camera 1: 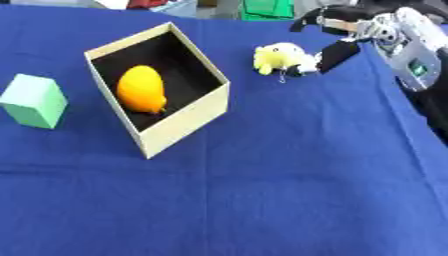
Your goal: Pick up objects on the table and place them in the box.
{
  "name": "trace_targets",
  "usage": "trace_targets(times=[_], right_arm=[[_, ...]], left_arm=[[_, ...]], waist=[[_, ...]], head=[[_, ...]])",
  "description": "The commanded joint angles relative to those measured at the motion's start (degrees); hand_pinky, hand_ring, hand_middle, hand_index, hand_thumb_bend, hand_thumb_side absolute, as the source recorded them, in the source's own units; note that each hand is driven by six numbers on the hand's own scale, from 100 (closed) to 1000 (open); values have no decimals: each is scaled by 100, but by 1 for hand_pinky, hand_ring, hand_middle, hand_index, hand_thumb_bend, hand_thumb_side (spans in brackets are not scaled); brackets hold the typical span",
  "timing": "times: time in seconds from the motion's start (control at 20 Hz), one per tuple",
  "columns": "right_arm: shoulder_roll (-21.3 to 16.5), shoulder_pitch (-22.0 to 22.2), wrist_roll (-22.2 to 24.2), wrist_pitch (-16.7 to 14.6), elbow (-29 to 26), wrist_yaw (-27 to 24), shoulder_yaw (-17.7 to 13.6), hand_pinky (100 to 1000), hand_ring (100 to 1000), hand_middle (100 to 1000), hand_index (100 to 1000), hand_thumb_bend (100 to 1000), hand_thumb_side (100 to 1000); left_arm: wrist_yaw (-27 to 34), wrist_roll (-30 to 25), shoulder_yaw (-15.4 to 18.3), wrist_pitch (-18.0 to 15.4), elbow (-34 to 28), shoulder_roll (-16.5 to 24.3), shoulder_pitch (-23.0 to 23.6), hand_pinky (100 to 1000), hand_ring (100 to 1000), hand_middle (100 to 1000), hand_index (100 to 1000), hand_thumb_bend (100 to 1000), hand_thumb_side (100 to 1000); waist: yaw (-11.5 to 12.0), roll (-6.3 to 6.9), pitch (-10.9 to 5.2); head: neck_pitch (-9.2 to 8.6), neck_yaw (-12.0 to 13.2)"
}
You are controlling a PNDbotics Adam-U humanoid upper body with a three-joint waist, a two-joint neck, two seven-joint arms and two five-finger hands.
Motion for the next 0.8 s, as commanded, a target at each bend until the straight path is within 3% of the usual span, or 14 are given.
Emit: trace_targets(times=[0.05,0.8], right_arm=[[-88,-144,-142,48,61,238,-11,918,974,853,929,559,554],[-47,-161,-241,-14,150,381,-8,918,974,853,929,559,554]], left_arm=[[-20,-18,57,-6,-90,139,-61,515,690,706,800,183,1000],[-21,-17,58,-6,-90,138,-60,515,690,706,800,183,1000]], waist=[[3,19,-100],[1,20,-100]], head=[[-66,-16],[-66,-16]])
